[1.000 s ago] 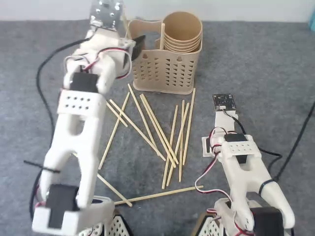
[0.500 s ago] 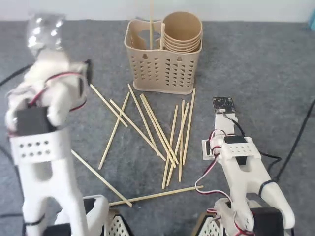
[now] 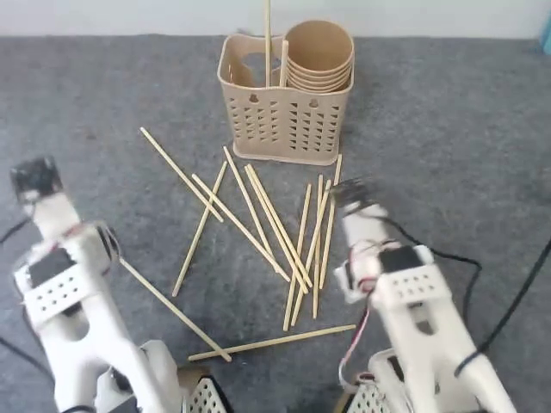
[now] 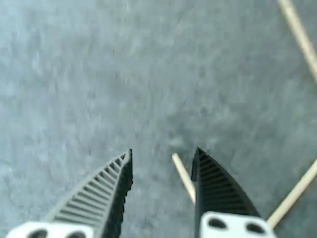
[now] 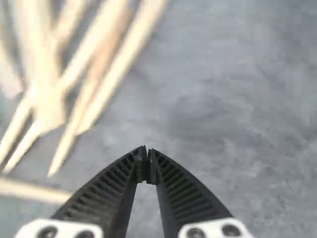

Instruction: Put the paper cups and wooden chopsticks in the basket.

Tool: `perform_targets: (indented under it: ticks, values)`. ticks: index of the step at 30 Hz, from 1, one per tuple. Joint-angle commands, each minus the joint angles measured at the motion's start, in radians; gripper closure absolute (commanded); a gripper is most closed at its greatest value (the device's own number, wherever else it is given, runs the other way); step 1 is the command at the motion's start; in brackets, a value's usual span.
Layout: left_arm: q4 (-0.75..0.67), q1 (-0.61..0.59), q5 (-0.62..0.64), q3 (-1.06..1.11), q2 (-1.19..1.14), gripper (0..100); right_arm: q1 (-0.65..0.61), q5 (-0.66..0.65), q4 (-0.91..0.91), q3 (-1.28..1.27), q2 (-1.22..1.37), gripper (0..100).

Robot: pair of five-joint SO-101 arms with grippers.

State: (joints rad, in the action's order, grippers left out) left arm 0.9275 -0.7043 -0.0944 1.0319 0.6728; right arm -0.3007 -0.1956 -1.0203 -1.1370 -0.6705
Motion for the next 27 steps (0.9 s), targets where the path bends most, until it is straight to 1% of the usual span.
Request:
perform_targets:
  ticks: [1, 4, 5, 7, 9, 10, 12, 14, 16, 19, 21, 27]
  values:
    - [0.015, -0.018, -0.068, 0.067, 0.002, 82, -0.213, -0.135, -0.154, 0.006, -0.177, 99.0]
    - [0.043, -0.025, -0.086, 0.067, -0.071, 82, -0.371, -0.210, -0.182, 0.006, -0.213, 98.2]
    - [0.031, -0.029, -0.086, 0.067, -0.101, 82, -0.426, -0.221, -0.182, 0.006, -0.209, 96.4]
    - [-0.037, -0.055, -0.081, 0.067, -0.172, 82, -0.542, -0.219, -0.179, 0.005, -0.186, 90.7]
    - [-0.092, -0.091, -0.021, 0.050, -0.233, 82, -0.653, -0.193, -0.148, 0.005, -0.143, 86.5]
    - [-0.084, -0.117, 0.023, 0.019, -0.262, 82, -0.697, -0.175, -0.117, 0.005, -0.117, 86.1]
    - [-0.091, -0.173, 0.104, -0.028, -0.308, 82, -0.780, -0.130, -0.028, 0.005, -0.053, 87.9]
    - [-0.152, -0.232, 0.178, -0.056, -0.351, 82, -0.842, -0.095, 0.076, 0.005, 0.022, 90.2]
    - [-0.166, -0.269, 0.241, -0.074, -0.379, 82, -0.871, -0.077, 0.170, 0.005, 0.104, 91.1]
    - [-0.229, -0.308, 0.261, -0.102, -0.411, 82, -0.868, -0.074, 0.262, 0.014, 0.217, 91.0]
    - [-0.269, -0.316, 0.261, -0.102, -0.430, 82, -0.872, -0.074, 0.246, 0.052, 0.257, 91.0]
    - [-0.267, -0.305, 0.256, -0.104, -0.442, 82, -0.874, -0.081, 0.202, 0.101, 0.288, 91.0]
